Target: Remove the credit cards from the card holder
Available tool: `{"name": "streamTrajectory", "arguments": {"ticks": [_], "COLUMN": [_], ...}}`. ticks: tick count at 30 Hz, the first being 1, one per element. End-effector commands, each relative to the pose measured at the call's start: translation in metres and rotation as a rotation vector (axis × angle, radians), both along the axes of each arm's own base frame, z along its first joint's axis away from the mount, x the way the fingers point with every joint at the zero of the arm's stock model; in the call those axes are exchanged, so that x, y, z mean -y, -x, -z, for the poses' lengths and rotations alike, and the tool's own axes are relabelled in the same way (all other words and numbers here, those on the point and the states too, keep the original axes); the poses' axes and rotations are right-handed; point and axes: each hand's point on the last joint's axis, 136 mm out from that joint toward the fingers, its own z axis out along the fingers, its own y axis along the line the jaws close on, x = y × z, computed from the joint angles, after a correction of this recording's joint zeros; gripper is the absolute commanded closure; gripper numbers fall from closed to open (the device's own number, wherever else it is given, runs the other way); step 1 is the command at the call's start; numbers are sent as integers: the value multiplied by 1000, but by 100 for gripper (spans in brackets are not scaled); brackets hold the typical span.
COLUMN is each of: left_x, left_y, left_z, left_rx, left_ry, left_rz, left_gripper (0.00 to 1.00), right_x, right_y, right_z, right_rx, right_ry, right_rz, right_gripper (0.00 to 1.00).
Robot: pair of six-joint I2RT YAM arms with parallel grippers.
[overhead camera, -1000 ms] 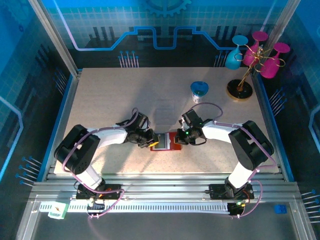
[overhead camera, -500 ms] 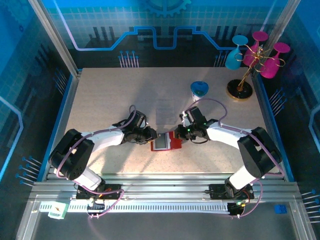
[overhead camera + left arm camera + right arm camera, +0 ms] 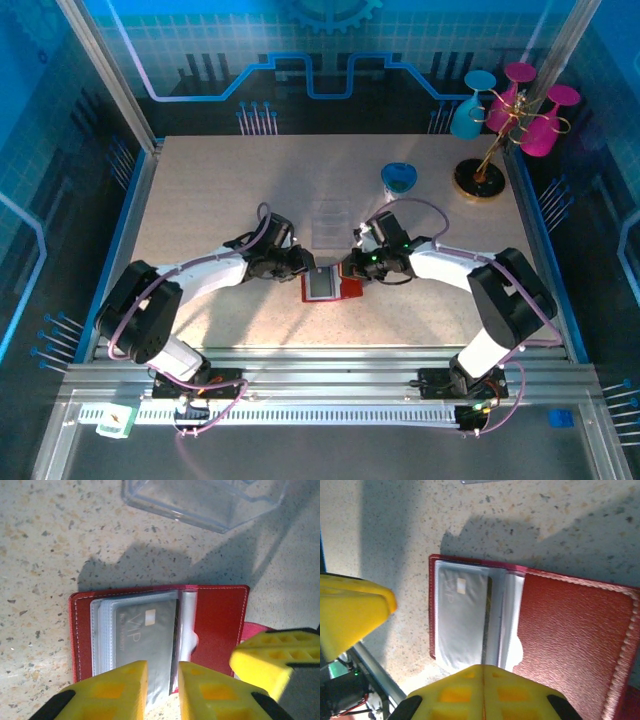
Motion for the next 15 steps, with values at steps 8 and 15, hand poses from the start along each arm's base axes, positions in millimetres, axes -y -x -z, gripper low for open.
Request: {"name": "streamTrajectory", "arguments": {"ticks": [8,15], "left_x": [9,8], "left_y": [22,22], "left_z": [25,31], "left_rx": [-179,-170], "left_ry": [-47,-51], "left_rz": [6,9], "left_gripper": [81,81], "right_x": [-2,9], "right_y": [-15,-6], "right_z": [5,27], "right_rx": [-37,-98], "right_ry": [-1,55], "right_rz": [-4,25], "right_gripper": [92,92]}}
